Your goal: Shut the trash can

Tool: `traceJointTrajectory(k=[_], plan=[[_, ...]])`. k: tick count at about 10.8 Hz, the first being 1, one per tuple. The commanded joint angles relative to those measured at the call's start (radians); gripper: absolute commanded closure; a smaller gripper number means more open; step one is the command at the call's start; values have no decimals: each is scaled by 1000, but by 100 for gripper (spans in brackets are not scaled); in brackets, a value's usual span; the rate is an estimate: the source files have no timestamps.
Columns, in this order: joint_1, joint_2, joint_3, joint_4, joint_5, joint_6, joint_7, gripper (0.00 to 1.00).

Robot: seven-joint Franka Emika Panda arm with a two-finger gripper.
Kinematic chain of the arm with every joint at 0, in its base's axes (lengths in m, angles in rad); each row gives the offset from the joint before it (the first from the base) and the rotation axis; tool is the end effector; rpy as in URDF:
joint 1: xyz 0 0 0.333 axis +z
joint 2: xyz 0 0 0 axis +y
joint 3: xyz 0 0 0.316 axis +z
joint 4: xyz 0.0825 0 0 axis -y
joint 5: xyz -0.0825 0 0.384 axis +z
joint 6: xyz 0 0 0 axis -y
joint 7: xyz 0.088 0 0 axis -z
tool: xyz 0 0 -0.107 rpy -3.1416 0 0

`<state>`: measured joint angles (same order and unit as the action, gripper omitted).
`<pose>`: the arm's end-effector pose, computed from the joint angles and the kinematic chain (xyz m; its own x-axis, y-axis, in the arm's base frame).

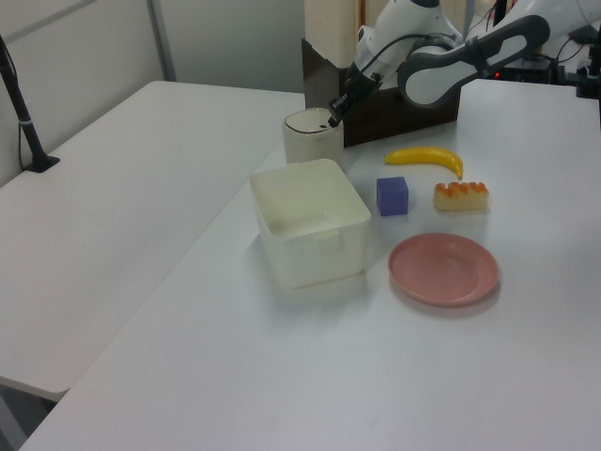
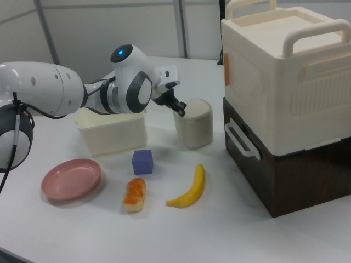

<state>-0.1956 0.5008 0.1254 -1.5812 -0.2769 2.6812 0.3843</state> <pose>0.7291 -0.0590 0.4177 0.7810 -0.2361 0.5782 -0.2627 -0.9641 -0.0389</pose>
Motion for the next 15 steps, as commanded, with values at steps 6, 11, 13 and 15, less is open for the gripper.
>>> traceJointTrajectory(k=[6, 11, 13, 15], plan=[[-15, -1, 5, -8, -13, 32, 24, 100], [-31, -11, 5, -8, -15, 103, 18, 100], [-36, -21, 5, -11, -13, 103, 15, 100], [-38, -21, 5, -13, -16, 105, 13, 100]])
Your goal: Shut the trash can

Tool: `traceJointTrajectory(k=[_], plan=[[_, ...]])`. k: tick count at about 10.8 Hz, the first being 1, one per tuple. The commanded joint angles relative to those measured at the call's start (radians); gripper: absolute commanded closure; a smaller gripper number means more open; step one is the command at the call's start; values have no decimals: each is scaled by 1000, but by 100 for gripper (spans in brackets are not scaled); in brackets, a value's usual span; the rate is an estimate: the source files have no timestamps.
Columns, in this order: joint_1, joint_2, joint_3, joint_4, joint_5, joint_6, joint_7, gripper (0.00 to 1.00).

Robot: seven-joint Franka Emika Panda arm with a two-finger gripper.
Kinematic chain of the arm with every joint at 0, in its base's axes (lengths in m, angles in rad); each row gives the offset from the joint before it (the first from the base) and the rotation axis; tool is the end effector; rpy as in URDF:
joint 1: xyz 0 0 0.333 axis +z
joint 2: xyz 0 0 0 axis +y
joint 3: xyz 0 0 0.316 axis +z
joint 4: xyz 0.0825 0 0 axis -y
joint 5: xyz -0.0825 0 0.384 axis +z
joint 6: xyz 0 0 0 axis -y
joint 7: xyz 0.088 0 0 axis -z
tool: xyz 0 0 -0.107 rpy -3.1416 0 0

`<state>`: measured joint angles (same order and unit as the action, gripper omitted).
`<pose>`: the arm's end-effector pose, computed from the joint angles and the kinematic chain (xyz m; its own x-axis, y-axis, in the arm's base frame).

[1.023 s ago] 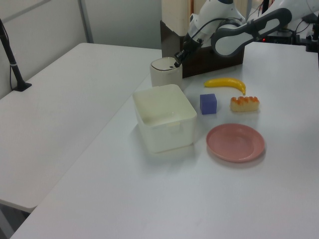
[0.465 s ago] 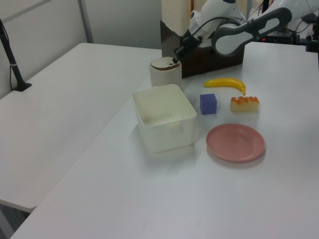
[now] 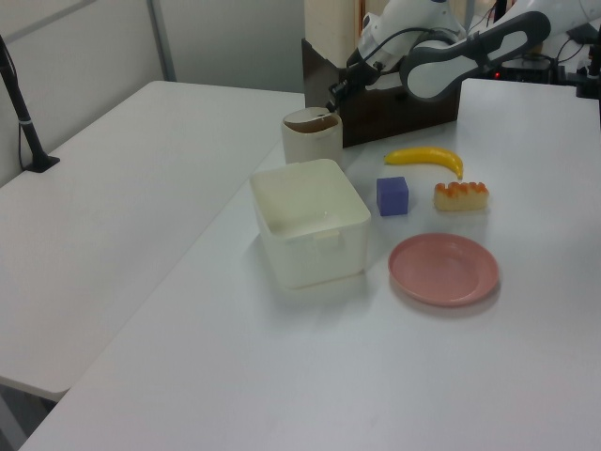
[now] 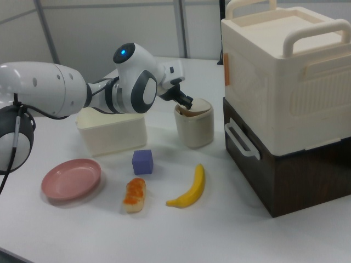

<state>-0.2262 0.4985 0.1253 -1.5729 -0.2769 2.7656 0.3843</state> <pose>0.7307 -0.0796 0.4348 0.7198 -0.2489 0.6480 -0.2731 -0.9598 -0.0654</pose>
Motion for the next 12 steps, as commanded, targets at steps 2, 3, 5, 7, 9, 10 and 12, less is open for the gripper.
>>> traceJointTrajectory(k=[2, 3, 5, 7, 9, 10, 12], plan=[[-13, -26, 7, -24, -15, 20, -2, 100], [-12, -25, 7, -22, -15, 22, -4, 100], [2, -9, 5, -16, -15, 26, -24, 100], [7, 5, 5, -13, -16, 67, -33, 100], [10, 21, 5, -12, -19, 88, -45, 100], [16, 41, 5, 23, -22, 91, -45, 100], [24, 67, 5, 54, -31, 94, -45, 100]])
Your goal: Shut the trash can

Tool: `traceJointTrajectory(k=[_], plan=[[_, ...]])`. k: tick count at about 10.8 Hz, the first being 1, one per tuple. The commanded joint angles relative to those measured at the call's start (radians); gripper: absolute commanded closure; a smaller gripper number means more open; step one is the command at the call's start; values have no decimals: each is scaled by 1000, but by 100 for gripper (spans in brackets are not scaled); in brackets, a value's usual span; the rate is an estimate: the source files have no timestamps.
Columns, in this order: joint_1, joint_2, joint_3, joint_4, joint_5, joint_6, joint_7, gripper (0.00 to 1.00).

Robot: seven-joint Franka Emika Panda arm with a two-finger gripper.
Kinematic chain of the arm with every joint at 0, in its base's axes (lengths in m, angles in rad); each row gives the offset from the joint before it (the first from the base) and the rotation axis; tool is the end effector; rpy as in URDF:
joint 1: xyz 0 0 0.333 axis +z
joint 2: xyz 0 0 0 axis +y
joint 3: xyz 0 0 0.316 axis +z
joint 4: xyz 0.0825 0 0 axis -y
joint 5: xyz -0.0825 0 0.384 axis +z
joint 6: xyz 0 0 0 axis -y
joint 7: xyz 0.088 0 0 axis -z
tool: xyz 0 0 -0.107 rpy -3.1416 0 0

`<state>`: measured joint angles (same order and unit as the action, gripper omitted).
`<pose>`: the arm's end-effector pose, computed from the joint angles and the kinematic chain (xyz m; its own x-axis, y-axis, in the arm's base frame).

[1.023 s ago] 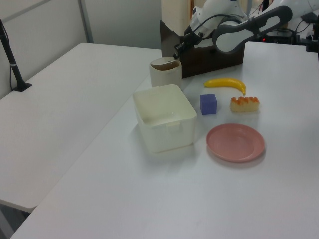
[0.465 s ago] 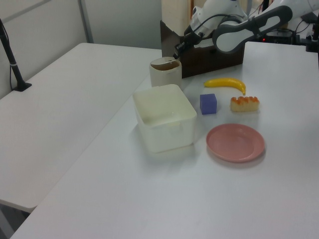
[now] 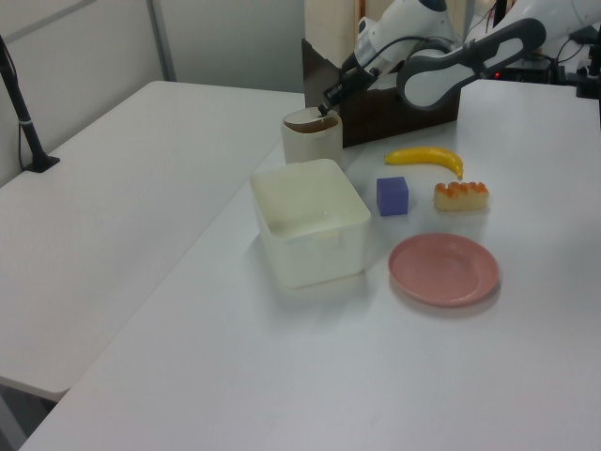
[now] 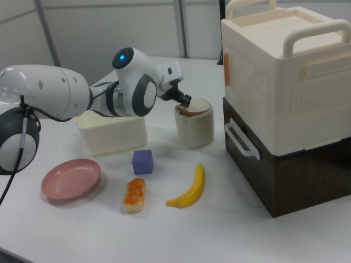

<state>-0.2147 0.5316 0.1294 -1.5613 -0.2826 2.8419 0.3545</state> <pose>0.7382 -0.0677 0.4268 0.6978 -0.2015 0.6873 -0.2185 -0.9738 -0.0637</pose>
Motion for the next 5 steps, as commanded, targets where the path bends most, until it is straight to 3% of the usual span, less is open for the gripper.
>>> traceJointTrajectory(k=[1, 5], plan=[[12, 36, 1, 41, -35, 25, -14, 100], [5, 51, 1, 30, -82, 56, -15, 100]])
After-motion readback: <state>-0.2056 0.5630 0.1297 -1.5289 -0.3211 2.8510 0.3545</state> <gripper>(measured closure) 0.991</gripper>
